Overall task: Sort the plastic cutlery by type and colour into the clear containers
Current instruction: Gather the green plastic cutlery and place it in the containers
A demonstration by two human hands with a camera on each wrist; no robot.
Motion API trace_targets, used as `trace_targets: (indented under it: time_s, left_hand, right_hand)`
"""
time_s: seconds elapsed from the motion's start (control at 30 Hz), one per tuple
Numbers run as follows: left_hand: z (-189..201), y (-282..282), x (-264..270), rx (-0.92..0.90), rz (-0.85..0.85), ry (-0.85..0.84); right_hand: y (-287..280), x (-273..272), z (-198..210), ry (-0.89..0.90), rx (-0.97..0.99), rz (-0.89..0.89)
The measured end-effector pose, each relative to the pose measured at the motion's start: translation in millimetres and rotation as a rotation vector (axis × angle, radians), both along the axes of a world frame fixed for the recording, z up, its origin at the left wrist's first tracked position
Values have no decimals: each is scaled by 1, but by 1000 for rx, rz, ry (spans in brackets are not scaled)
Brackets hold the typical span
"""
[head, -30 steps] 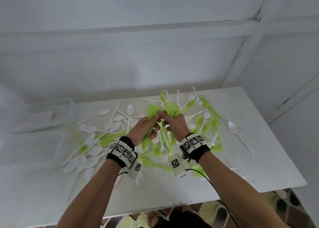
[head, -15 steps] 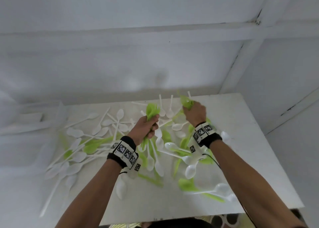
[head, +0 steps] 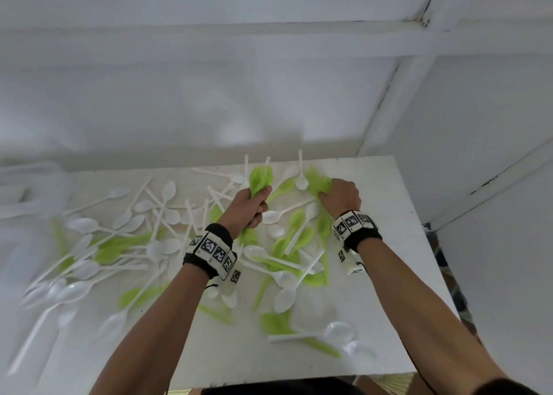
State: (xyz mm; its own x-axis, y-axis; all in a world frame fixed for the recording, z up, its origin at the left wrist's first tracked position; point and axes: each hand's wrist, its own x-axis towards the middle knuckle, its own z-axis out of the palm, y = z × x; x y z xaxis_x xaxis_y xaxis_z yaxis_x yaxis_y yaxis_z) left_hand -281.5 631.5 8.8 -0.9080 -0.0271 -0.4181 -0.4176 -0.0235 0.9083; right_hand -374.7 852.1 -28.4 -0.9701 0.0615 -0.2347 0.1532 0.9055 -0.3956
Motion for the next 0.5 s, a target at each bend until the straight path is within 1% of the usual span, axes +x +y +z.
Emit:
trace_targets:
  time_s: [0.1, 0.23, 0.3, 0.4, 0.47, 0.5]
  left_hand:
    - [1, 9, -2, -7, -3, -17]
    - [2, 9, -3, -26, -22, -38]
    - [3, 4, -2, -26, -21, -35]
    - [7, -7, 3, -5, -1, -16]
    - [10, -16, 7, 20, 2, 11]
    - [12, -20, 10, 35, 2, 27]
  right_hand:
    - [-2, 3, 1, 17, 44, 91]
    - [-1, 4, 6, -7, 58, 78]
    - [-1, 4, 12, -30, 80, 109]
    - [-1, 9, 27, 19, 127, 146]
    - [-3, 15, 37, 91, 85, 136]
    - [-6, 18, 43, 120, 9, 120]
